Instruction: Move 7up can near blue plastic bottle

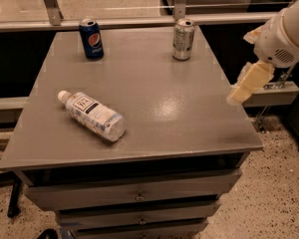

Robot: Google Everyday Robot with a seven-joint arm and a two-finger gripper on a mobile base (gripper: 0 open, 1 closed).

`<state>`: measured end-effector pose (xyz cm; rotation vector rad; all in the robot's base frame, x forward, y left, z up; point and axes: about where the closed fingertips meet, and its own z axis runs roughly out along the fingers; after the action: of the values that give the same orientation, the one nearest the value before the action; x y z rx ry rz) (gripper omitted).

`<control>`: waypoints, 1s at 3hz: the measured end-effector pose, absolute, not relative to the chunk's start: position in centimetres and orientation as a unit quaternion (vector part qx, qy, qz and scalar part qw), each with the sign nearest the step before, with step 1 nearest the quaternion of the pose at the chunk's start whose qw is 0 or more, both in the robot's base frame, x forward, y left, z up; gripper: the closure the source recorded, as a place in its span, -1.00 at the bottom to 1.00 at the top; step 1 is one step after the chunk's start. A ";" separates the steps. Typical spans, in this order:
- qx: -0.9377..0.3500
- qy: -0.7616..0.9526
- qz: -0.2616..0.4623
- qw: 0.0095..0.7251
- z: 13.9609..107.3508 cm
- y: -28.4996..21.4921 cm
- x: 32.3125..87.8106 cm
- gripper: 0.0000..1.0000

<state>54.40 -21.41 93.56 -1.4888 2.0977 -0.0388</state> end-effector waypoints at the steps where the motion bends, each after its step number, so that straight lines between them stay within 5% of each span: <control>1: -0.510 0.784 0.027 0.352 91.9 -20.6 60.5 -1.00; 3: -0.435 0.765 0.138 0.454 88.9 -16.9 68.9 -1.00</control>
Offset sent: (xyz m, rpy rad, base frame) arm 0.1684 0.0349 -0.0493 0.6073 -0.1408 -0.1164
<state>68.90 -16.90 88.87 -1.0727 1.8880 0.3415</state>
